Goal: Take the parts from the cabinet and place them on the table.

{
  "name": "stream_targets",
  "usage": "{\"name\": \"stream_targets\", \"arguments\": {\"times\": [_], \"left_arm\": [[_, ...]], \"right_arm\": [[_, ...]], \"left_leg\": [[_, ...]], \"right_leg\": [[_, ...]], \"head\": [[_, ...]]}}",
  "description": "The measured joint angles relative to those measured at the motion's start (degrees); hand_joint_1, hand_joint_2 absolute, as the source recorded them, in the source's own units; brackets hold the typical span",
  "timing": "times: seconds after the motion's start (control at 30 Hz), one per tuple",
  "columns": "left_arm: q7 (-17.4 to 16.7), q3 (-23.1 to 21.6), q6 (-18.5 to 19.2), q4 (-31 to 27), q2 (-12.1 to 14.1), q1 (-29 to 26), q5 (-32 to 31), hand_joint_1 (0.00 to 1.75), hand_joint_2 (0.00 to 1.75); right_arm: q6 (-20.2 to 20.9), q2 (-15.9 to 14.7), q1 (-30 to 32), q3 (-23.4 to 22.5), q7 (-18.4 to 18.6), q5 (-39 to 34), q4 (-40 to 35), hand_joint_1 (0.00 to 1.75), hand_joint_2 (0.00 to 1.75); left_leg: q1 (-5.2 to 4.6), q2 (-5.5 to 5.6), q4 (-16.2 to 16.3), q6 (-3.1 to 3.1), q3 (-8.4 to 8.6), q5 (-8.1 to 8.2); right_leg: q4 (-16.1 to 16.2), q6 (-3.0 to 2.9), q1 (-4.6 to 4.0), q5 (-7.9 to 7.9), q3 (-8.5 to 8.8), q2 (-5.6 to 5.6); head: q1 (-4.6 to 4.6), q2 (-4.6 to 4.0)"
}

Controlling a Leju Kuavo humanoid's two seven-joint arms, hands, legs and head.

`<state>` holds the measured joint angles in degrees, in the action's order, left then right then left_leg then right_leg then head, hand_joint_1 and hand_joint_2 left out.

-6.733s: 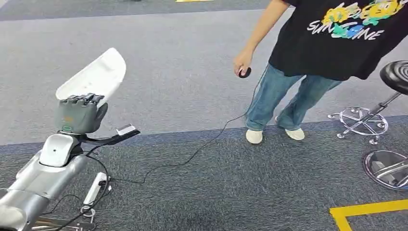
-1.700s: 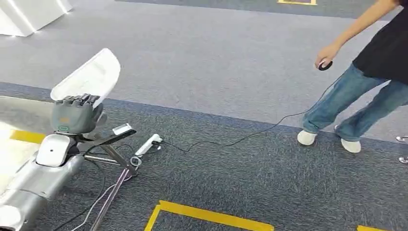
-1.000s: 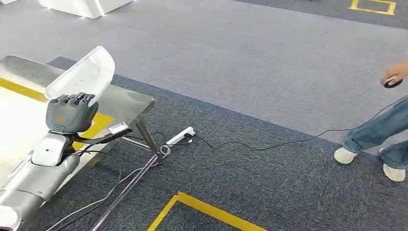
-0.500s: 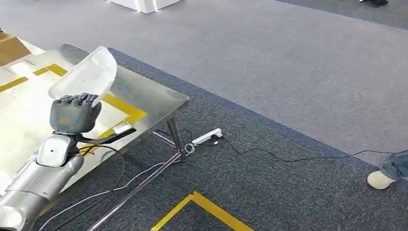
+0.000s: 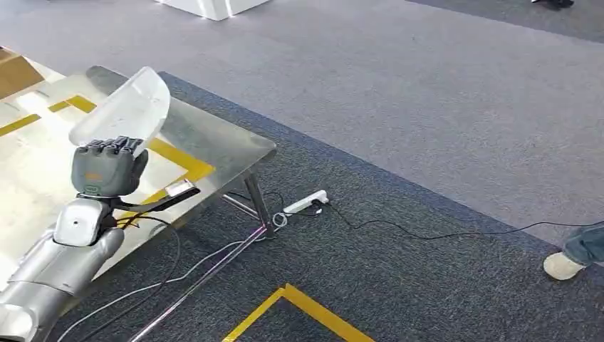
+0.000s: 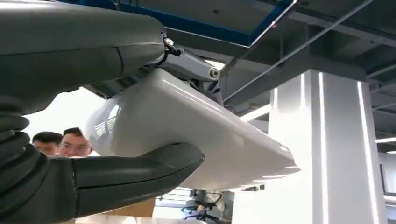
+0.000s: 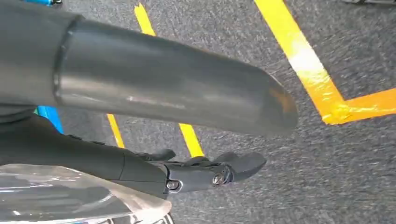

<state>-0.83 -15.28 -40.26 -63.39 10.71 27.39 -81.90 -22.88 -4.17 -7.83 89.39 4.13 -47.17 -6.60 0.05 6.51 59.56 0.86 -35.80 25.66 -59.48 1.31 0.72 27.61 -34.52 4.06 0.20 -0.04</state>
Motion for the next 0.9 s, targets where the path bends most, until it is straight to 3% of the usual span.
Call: {"name": "stream_targets", "arguments": {"times": [0.9], "left_arm": [[0.5,0.0,0.0,0.0,0.2,0.0,0.8,1.75,1.75]], "right_arm": [[-0.3,0.0,0.0,0.0,-0.6,-1.6,0.0,0.00,0.00]], "left_leg": [[-0.09,0.00,1.2,0.18,-0.83,0.46]], "right_leg": [[-0.6,0.30,0.13,0.32,-0.43,-0.03]], "head": [[0.02,0.00]]}}
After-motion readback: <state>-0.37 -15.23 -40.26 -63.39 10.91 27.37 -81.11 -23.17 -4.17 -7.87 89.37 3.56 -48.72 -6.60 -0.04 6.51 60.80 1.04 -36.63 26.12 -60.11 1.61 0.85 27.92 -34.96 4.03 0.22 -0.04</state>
